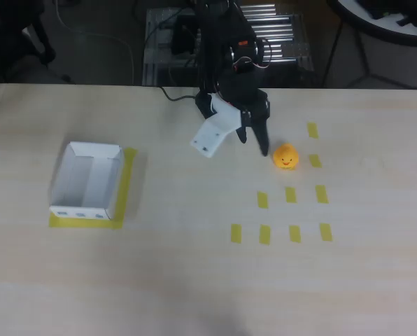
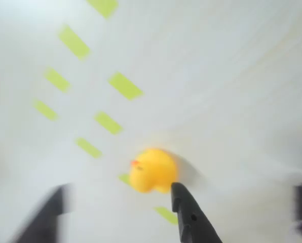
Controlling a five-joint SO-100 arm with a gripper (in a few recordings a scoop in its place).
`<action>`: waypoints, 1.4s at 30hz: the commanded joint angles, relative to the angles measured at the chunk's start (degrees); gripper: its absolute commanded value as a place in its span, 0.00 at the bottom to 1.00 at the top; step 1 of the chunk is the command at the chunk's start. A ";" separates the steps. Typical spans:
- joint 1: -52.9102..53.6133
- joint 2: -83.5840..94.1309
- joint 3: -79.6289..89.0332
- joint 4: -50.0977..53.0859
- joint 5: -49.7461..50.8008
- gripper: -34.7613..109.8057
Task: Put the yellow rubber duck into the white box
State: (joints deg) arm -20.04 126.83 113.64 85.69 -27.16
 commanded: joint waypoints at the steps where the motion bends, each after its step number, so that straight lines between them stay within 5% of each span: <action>1: -6.33 0.26 -8.09 5.80 -9.76 0.60; 16: -18.11 -11.43 -1.93 3.16 -14.24 0.69; 42: -22.32 -22.50 11.25 -14.59 -9.76 0.68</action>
State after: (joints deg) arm -39.90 103.71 124.10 72.25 -38.23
